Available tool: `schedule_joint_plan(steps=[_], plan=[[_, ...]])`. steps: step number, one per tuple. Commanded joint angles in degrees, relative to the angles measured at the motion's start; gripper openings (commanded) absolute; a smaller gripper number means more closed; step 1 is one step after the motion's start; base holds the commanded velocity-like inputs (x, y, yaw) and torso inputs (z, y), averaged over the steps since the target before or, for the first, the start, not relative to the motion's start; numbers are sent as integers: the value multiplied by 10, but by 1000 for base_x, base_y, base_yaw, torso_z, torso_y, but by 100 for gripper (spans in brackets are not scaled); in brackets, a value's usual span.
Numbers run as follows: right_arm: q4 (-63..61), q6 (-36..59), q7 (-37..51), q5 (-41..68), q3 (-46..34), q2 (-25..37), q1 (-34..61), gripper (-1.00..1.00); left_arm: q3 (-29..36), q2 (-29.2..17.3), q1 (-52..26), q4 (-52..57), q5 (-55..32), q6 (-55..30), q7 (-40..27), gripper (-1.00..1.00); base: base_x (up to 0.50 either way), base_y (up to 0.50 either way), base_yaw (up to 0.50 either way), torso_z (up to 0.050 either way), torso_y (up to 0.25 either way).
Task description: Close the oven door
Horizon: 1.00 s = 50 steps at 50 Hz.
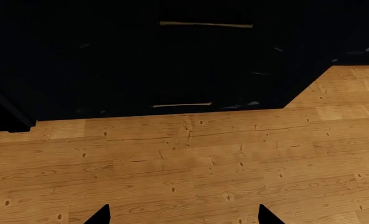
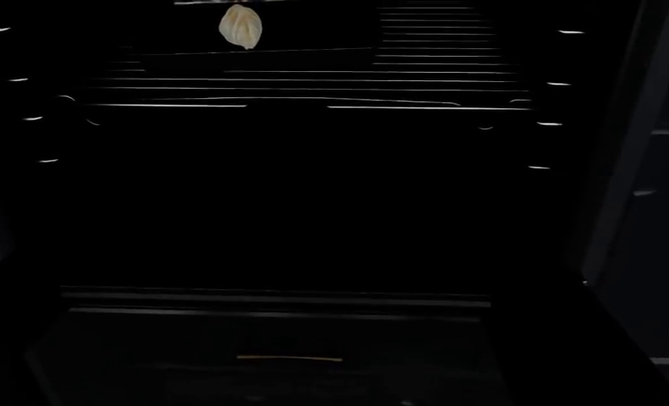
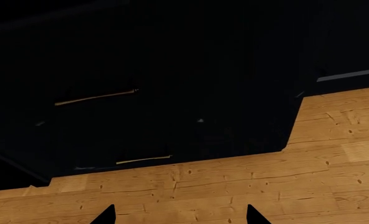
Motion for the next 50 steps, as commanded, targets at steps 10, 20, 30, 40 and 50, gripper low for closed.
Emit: schedule_joint_plan(steps=[10,20,30,40,50], plan=[[-7,-9,5,0,-5,3,-4,100,3,-2,1,0,-5,4,-2,100,200,0,0,0,2],[-93,10,39,-6,-8,22,-19,100,3,-9,1,63,-19,-23,-16,100,0,0,0,0,0],[-198,56,77,-4,-9,45,-24,100,-11,-24,-4,183,-50,-73,-41,100,0,0,0,0,0],[-291,110,111,-3,-12,69,-15,100,-27,-35,-14,269,-81,-115,-64,100,0,0,0,0,0],[-375,185,142,12,-11,91,28,100,-41,-36,-74,322,-103,-164,-94,100,0,0,0,0,0]])
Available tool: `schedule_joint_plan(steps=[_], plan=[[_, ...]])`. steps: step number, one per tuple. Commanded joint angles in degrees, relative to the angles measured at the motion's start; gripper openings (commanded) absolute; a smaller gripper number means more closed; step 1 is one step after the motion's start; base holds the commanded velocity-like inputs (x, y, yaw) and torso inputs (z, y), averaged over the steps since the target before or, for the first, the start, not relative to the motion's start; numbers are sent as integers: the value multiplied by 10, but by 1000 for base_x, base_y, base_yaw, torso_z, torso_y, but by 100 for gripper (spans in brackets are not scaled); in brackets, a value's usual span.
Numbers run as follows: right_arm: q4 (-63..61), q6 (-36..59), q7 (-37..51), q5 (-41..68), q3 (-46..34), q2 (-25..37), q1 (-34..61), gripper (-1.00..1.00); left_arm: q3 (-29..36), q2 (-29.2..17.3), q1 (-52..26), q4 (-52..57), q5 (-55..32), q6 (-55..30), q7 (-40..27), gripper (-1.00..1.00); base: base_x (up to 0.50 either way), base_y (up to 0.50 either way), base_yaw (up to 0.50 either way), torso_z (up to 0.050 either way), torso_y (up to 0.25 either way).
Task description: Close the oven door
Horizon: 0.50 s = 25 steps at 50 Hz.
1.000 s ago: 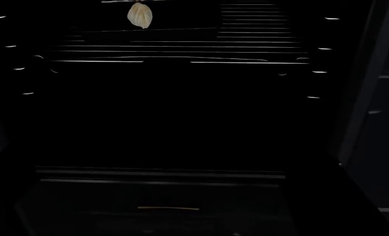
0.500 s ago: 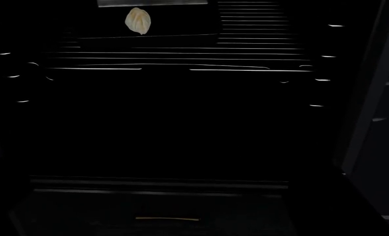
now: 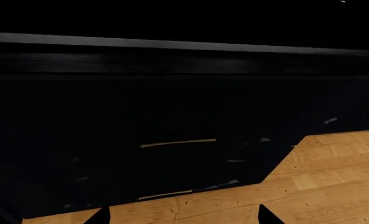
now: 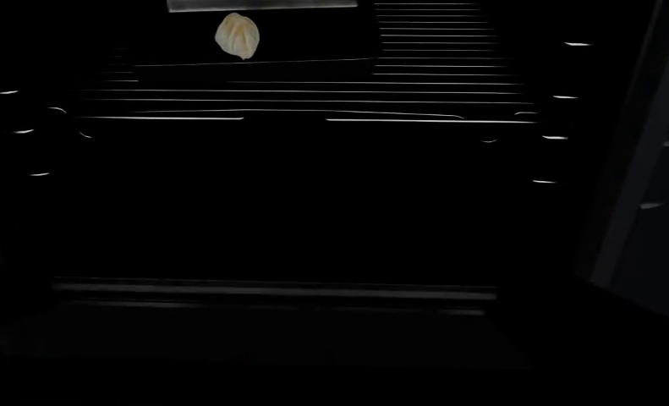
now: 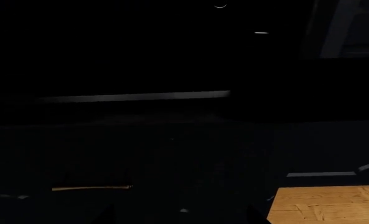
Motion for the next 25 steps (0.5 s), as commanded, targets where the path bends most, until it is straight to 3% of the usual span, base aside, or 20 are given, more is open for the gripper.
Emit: schedule_joint_plan(steps=[1,7,11,16,18,19,21,23,25], plan=[[-102,78,36,10,-3,26,40,100,-11,-5,-48,74,-23,-47,-30,100,0,0,0,0,0],[-133,112,45,21,0,33,75,100,-16,-2,-69,105,-35,-61,-41,100,0,0,0,0,0],[-156,139,54,21,-7,39,108,100,-43,5,-114,145,-75,-124,-76,100,0,0,0,0,0],[-166,165,56,26,-9,43,154,100,-26,8,-131,120,-48,-85,-63,100,0,0,0,0,0],[-168,175,58,30,-6,43,172,100,-50,14,-177,143,-84,-150,-94,100,0,0,0,0,0],[-168,178,57,30,-7,44,178,100,-31,11,-158,120,-54,-101,-73,100,0,0,0,0,0],[-171,185,55,33,-5,45,200,100,-40,16,-196,131,-71,-142,-94,100,0,0,0,0,0],[-169,189,53,34,-7,45,217,100,-19,15,-183,97,-39,-88,-72,100,0,0,0,0,5],[-162,192,51,29,-14,46,236,100,-21,18,-199,89,-39,-89,-72,100,0,0,0,0,0]])
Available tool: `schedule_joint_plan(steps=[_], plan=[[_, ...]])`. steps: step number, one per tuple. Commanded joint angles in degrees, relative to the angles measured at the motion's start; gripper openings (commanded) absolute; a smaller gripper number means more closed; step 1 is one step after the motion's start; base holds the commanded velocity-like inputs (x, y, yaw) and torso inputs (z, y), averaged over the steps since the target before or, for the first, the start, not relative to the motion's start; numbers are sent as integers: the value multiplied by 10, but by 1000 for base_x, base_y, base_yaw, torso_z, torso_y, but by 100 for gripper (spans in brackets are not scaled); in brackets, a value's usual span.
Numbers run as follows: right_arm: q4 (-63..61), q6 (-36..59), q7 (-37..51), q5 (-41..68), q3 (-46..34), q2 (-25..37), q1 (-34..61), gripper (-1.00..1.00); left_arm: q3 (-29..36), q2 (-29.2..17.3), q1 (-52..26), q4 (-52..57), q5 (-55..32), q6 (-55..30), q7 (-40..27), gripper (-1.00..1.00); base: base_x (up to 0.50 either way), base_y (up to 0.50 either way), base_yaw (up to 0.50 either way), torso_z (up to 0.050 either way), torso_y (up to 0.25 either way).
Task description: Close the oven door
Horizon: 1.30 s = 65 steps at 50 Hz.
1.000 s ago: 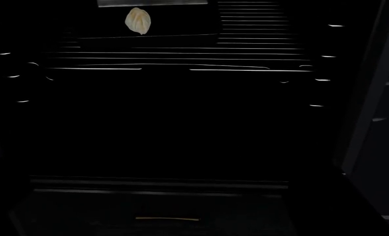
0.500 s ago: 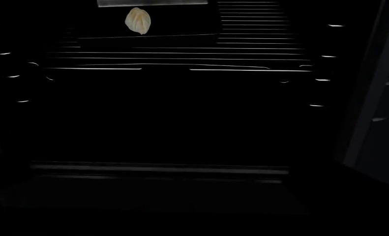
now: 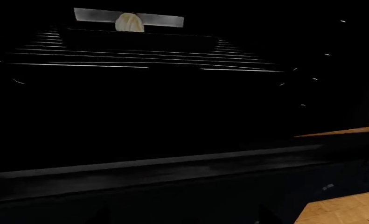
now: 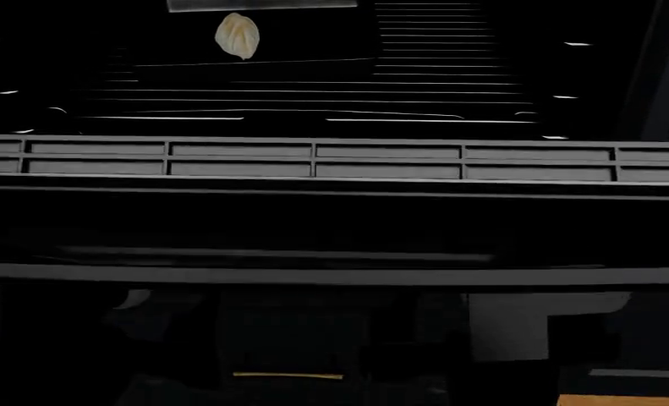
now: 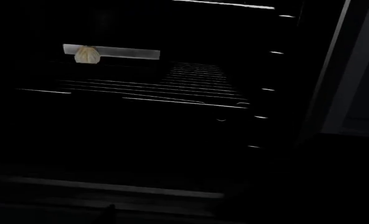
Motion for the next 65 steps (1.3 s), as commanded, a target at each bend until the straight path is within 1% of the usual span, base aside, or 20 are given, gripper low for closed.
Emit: schedule_joint_plan(steps=[1,7,12,21,22,27,32,36,38,43,46,48,50,54,56,58,60,62,64,65], plan=[[-16,42,1,0,-8,8,97,100,5,10,-69,-23,10,4,-7,100,0,0,0,0,0],[10,41,-9,-7,-15,7,145,100,7,21,-119,-67,21,11,-9,100,0,0,0,0,2],[47,34,-22,-9,-19,3,179,100,17,31,-153,-118,39,35,-2,100,0,0,0,0,0],[158,-21,-62,-40,-45,-3,225,100,36,52,-205,-204,64,69,10,100,0,0,0,0,0],[169,-15,-57,-45,-48,-4,231,100,38,53,-208,-211,66,74,12,100,0,0,0,0,0],[238,-62,-82,-57,-50,-12,257,100,44,63,-242,-263,81,102,18,100,0,0,0,0,0],[347,-143,-113,-86,-63,-28,294,100,56,81,-281,-351,103,158,40,100,0,0,0,0,0],[426,-178,-124,-97,-63,-40,325,100,64,101,-320,-462,122,220,63,100,0,0,0,0,0],[449,-191,-129,-103,-66,-43,333,100,64,107,-331,-490,122,236,69,100,0,0,0,0,0],[585,-270,-148,-131,-76,-60,378,100,87,133,-381,-595,126,297,90,100,0,0,0,0,0],[657,-315,-164,-139,-78,-68,404,100,148,136,-414,-679,79,360,87,100,0,0,0,0,0],[712,-349,-174,-147,-81,-76,422,100,220,136,-446,-754,14,417,82,100,0,0,0,0,0],[794,-400,-189,-159,-88,-90,450,100,320,137,-477,-829,-89,480,83,100,0,0,0,0,0],[1003,-522,-209,-183,-97,-127,529,100,512,137,-515,-893,-279,559,80,100,0,0,0,0,0],[1005,-521,-206,-188,-91,-127,530,100,586,137,-523,-899,-343,580,70,100,0,0,0,0,0],[1005,-524,-208,-193,-80,-126,529,100,645,137,-525,-898,-390,599,69,100,0,0,0,0,0],[1005,-524,-204,-203,-71,-123,523,100,688,137,-527,-900,-430,611,63,100,0,0,0,0,0],[1005,-525,-202,-216,-64,-122,520,100,722,137,-528,-903,-453,623,68,100,0,0,0,0,0],[1005,-526,-203,-220,-51,-119,519,100,732,137,-529,-914,-492,626,69,100,0,0,0,0,0],[1005,-527,-206,-223,-46,-118,520,100,746,137,-527,-913,-495,631,68,100,0,0,0,0,0]])
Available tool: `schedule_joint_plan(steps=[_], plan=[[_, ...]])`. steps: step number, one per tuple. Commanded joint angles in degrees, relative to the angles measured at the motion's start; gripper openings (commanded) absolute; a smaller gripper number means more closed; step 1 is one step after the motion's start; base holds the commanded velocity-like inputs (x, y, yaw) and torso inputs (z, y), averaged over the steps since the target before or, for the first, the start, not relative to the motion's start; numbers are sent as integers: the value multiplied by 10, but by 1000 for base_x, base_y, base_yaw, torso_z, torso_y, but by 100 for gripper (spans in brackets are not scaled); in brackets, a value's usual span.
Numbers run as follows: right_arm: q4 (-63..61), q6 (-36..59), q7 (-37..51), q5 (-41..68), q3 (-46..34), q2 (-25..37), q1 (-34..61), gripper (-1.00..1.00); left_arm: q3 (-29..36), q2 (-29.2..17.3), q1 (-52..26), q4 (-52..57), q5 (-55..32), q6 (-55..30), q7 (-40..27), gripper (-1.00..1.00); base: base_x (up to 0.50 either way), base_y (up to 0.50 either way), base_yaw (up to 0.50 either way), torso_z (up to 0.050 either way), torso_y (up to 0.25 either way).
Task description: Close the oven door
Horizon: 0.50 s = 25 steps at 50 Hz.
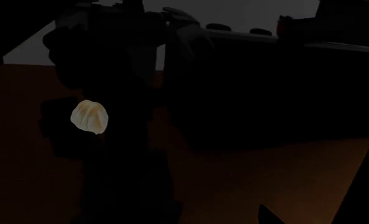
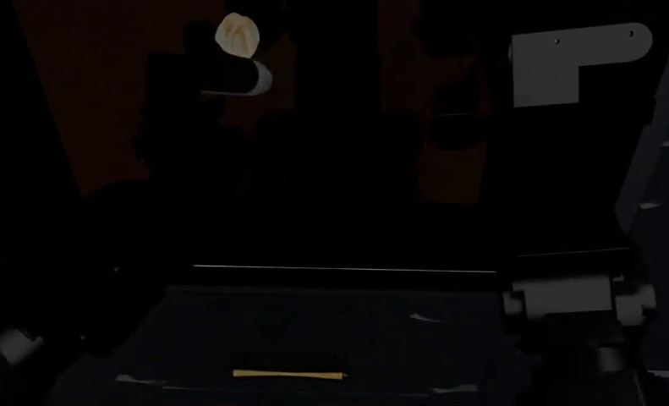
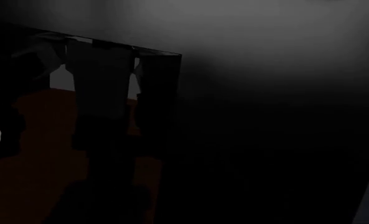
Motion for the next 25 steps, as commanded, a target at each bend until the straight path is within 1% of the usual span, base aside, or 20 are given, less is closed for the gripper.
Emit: schedule_joint_plan(steps=[1,4,10,18,20,25], plan=[[121,-74,-20,-46,31,-12,38,100,238,4,-41,-91,-219,110,-2,100,0,0,0,0,0],[121,-69,-22,-60,39,-9,38,100,250,4,-46,-92,-244,109,0,100,0,0,0,0,0],[121,-62,-20,-74,63,-8,36,100,274,4,-46,-81,-254,110,-11,100,0,0,0,0,0],[121,-61,-22,-92,79,-13,40,100,275,4,-49,-75,-268,116,-6,100,0,0,0,0,0],[121,-62,-22,-95,82,-13,40,100,280,4,-50,-76,-259,111,-18,100,0,0,0,0,0],[121,-61,-21,-98,90,-14,43,100,274,4,-56,-80,-267,112,-9,100,0,0,0,0,0]])
